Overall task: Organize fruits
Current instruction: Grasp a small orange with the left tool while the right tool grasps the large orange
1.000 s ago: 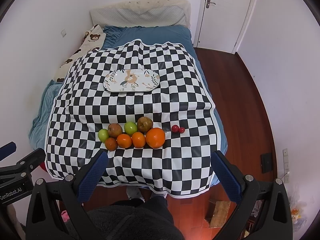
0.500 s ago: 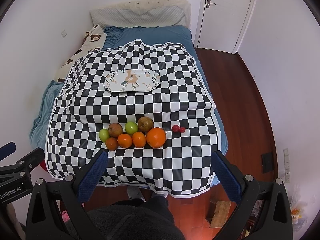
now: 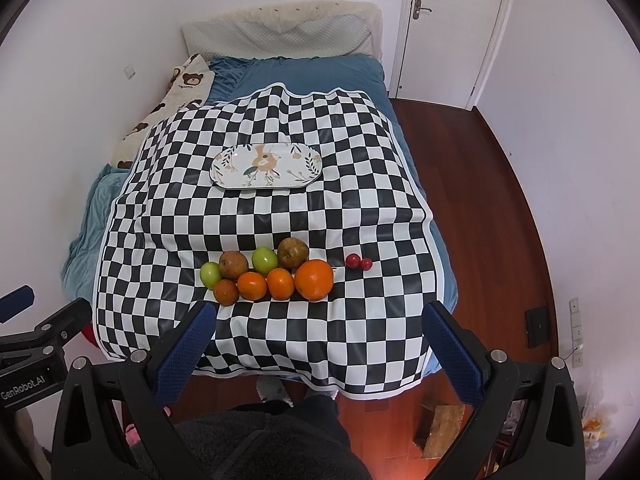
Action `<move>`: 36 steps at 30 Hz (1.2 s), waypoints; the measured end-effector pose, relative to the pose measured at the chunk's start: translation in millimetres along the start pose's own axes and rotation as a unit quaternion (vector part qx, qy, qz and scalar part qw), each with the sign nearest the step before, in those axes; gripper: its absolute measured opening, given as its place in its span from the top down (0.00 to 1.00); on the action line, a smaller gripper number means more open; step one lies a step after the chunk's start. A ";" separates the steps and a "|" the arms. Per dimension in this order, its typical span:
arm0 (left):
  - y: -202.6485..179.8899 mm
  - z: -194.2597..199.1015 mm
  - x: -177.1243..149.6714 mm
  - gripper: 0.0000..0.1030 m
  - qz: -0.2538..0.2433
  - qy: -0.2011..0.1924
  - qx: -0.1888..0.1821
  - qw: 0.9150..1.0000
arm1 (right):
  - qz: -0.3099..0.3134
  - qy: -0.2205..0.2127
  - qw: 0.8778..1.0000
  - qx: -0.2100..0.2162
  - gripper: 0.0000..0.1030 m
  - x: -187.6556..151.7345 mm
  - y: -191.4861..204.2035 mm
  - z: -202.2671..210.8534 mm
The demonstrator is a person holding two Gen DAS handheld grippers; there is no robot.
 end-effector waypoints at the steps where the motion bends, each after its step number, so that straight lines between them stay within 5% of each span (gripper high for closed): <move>1: -0.1 -0.1 -0.1 0.00 0.000 0.001 0.000 1.000 | -0.001 0.000 1.000 0.001 0.00 0.5 -0.4 -0.9; 7: 3.6 -3.9 5.0 0.00 0.010 -0.008 0.004 1.000 | -0.004 -0.001 1.000 0.004 0.00 2.4 -2.1 -5.6; 12: 15.8 -47.9 26.5 0.00 0.038 0.001 0.022 0.999 | -0.031 0.015 0.999 0.028 0.00 13.2 -7.0 -19.5; 20: 19.4 -166.9 30.5 0.00 0.052 0.094 0.040 0.993 | -0.095 0.076 0.989 0.083 0.00 10.9 -43.3 -180.0; 24: 14.5 -236.9 23.9 0.01 0.069 0.167 0.013 0.983 | -0.138 0.120 0.978 0.102 0.02 6.0 -64.5 -259.8; 28: 9.4 -286.7 12.3 0.02 0.095 0.226 -0.027 0.969 | -0.167 0.156 0.966 0.124 0.14 1.0 -74.1 -322.1; 30: 10.1 -311.7 11.9 0.11 0.117 0.249 -0.044 0.960 | -0.173 0.169 0.962 0.125 0.17 -0.6 -76.6 -350.6; 36: -4.2 -352.1 4.0 0.13 0.098 0.288 -0.080 0.949 | -0.171 0.202 0.956 0.125 0.24 -7.9 -72.9 -405.4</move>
Point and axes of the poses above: each gripper's, at about its wrist camera, not at the fingertips, and z roughly against the way its jaws point, y to its left, x to its top, the point moved 8 cm from there along -z, roughly the way its jaws point, and after that the axes turned 10 degrees about x, right-handed, at the moved point
